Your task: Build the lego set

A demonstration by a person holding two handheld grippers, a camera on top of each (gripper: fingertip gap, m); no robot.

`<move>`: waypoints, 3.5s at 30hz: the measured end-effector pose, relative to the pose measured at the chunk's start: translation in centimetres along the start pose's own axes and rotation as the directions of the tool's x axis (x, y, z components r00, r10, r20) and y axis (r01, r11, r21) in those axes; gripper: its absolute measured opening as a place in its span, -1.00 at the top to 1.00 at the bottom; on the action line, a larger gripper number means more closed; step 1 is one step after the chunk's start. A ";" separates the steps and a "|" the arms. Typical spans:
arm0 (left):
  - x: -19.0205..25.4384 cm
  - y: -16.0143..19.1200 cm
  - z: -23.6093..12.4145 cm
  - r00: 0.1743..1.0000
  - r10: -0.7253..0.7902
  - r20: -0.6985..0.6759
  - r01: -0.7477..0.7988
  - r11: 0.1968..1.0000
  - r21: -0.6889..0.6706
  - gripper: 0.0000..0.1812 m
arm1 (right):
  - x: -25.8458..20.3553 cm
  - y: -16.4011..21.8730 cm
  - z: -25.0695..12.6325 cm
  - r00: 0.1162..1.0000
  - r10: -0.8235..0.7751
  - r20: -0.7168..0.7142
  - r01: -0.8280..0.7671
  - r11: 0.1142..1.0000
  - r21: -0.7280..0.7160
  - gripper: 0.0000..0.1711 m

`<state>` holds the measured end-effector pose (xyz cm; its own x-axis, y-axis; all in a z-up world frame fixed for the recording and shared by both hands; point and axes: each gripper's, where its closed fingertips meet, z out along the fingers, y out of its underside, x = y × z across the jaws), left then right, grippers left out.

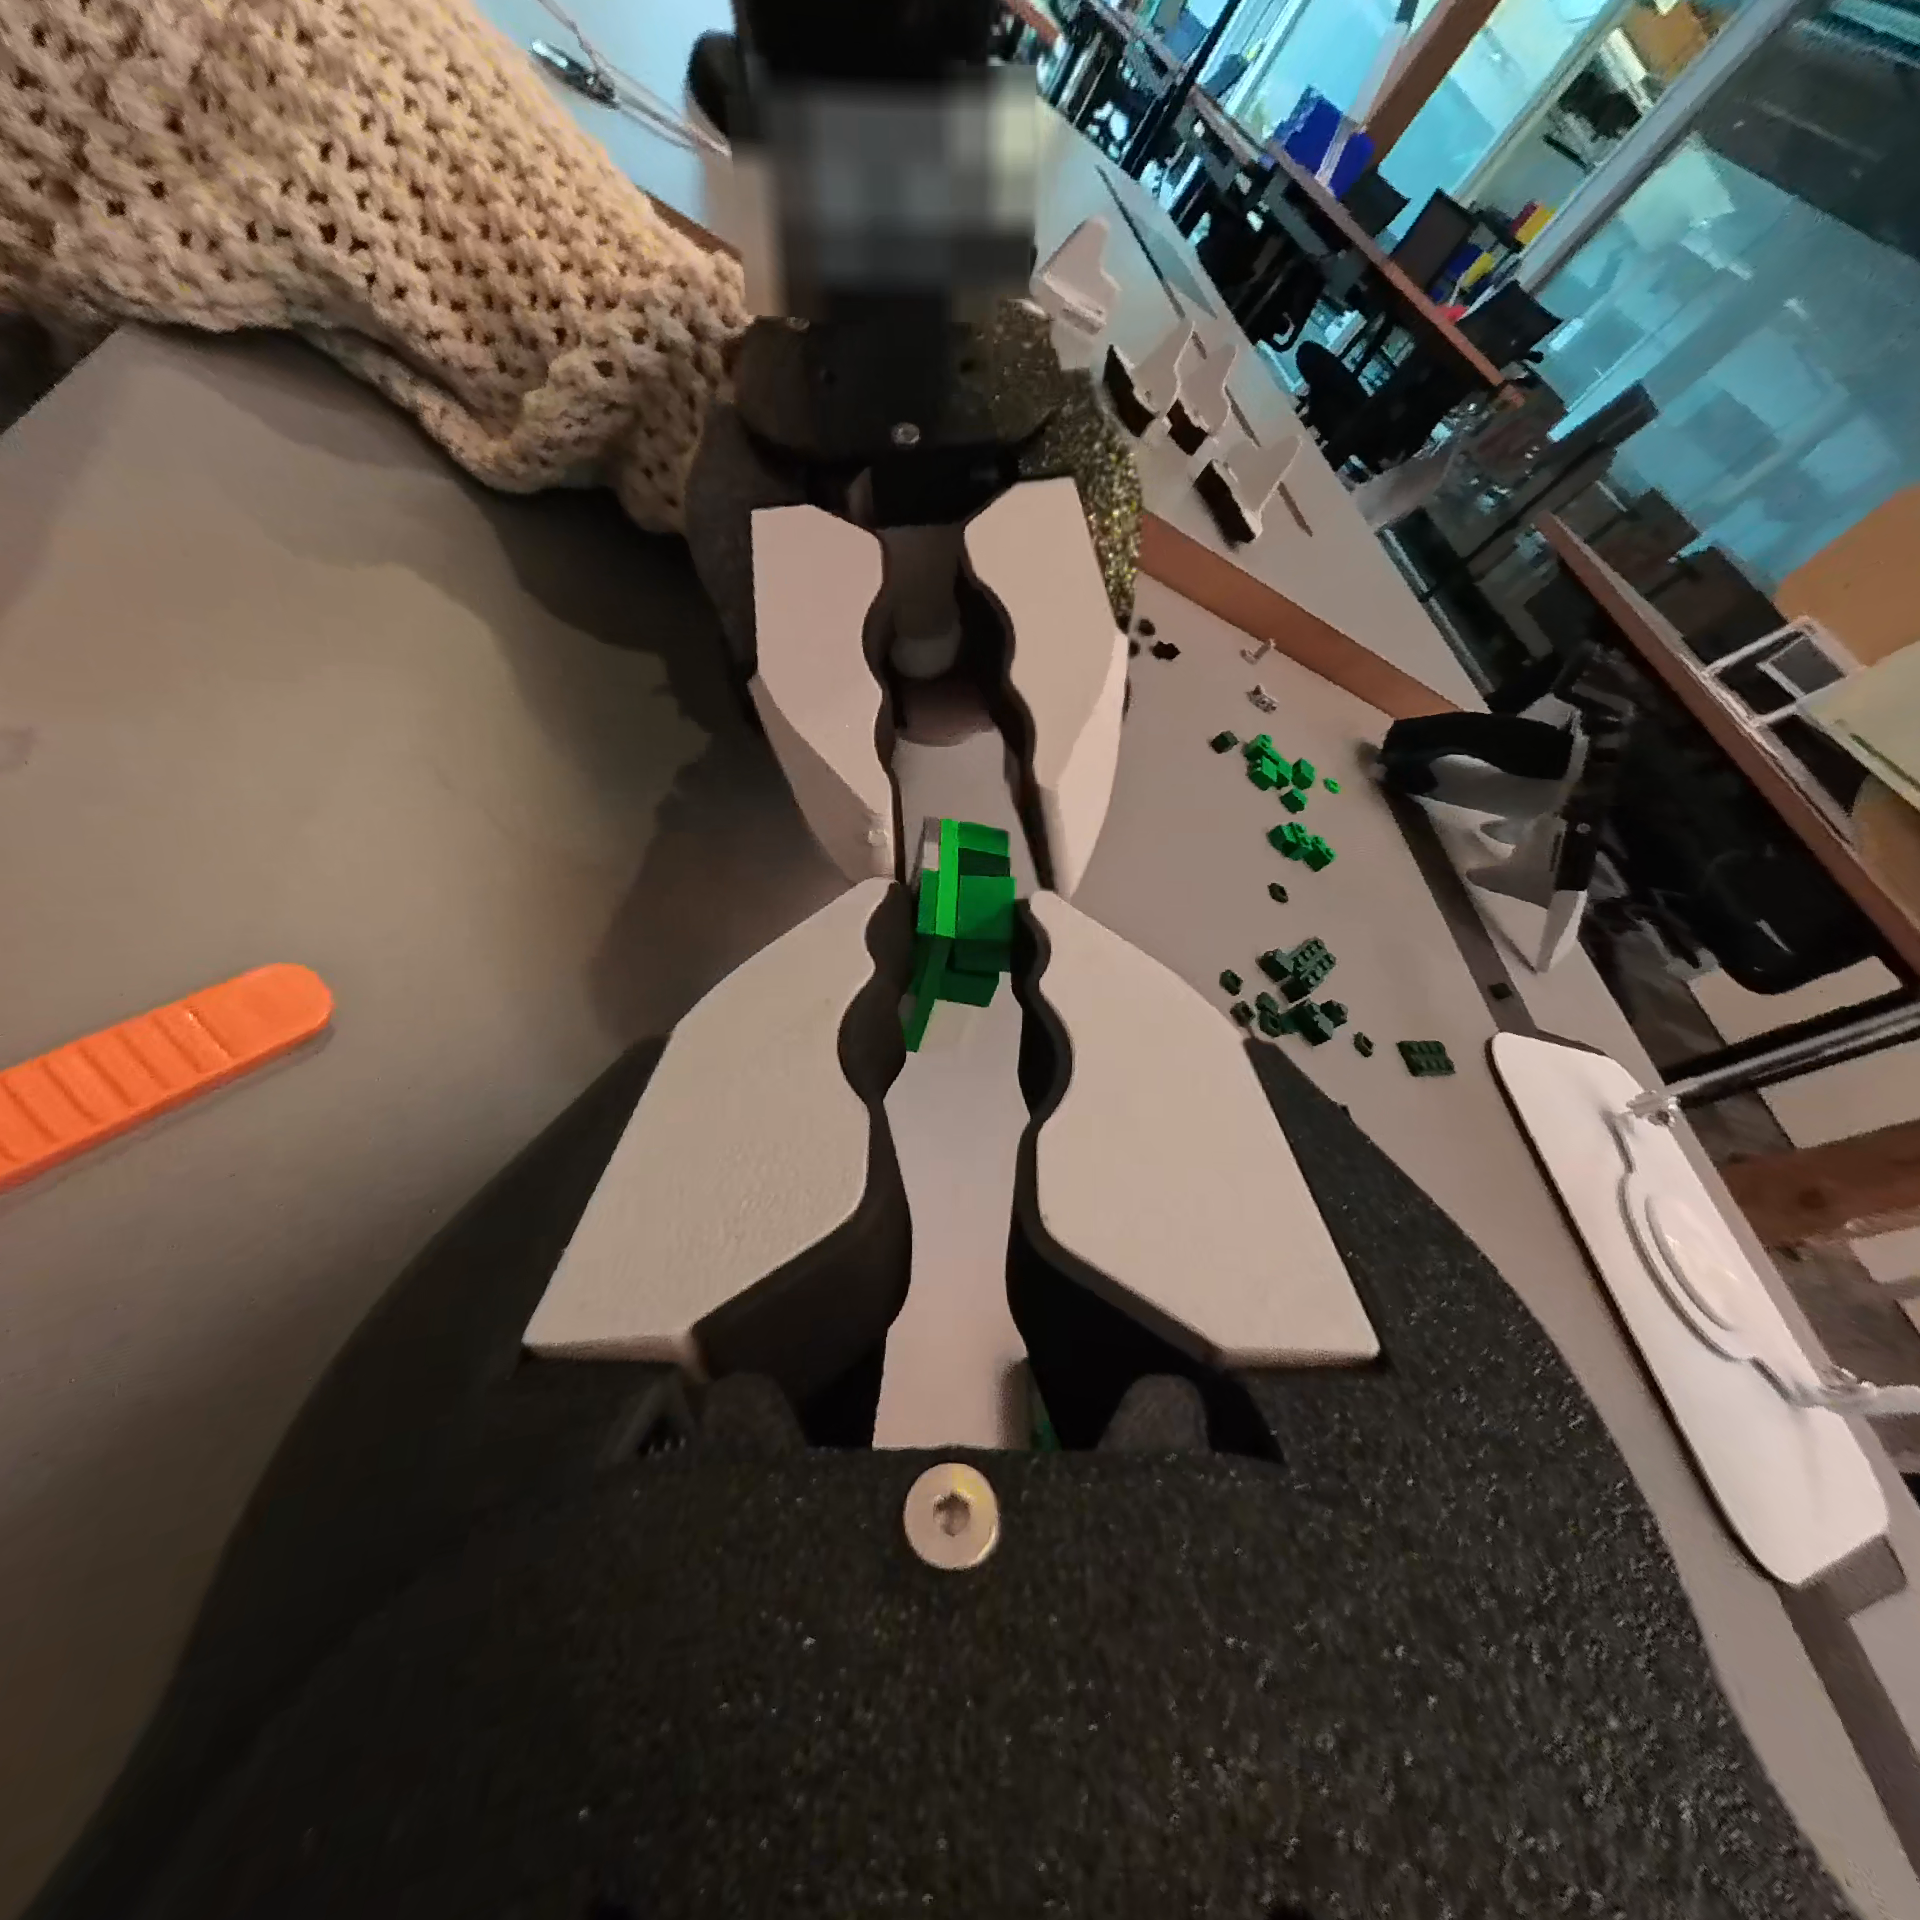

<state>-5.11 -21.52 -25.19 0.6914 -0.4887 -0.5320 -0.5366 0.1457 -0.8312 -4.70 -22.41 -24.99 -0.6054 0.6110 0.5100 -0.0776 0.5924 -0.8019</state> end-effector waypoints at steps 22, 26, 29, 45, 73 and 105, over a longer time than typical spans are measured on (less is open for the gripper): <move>0.3 1.0 0.3 0.997 0.082 -0.013 -0.082 0.992 -0.091 0.81 | 0.4 0.5 0.1 0.997 -0.063 -0.043 0.061 0.997 -0.036 0.72; 0.3 1.0 0.3 0.998 0.063 -0.015 -0.065 0.994 -0.092 0.81 | 0.3 0.5 0.1 0.996 -0.082 -0.045 0.080 0.996 -0.043 0.70; 0.5 0.9 0.3 0.997 0.072 -0.022 -0.074 0.994 -0.086 0.81 | 0.1 0.8 0.4 0.994 -0.099 -0.038 0.096 0.993 -0.068 0.73; 0.7 1.1 0.1 0.996 0.070 -0.046 -0.073 0.994 -0.079 0.80 | -0.3 0.9 0.7 0.997 -0.072 -0.015 0.069 0.987 -0.142 0.79; 0.3 0.9 0.1 0.995 0.097 -0.002 -0.097 0.994 -0.058 0.81 | 0.0 1.7 1.3 0.990 -0.125 -0.070 0.115 0.985 -0.132 0.62; 1.6 1.4 0.4 0.977 0.207 -0.053 -0.210 0.974 -0.078 0.78 | -0.9 3.3 1.7 0.994 -0.113 0.005 0.110 0.955 -0.274 0.78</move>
<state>-4.53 -21.76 -27.24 0.5390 -0.4929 -0.6830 -0.7062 0.1775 -0.6854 -5.73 -21.89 -28.62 -0.5968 0.5374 0.5959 0.0764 0.7773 -0.6244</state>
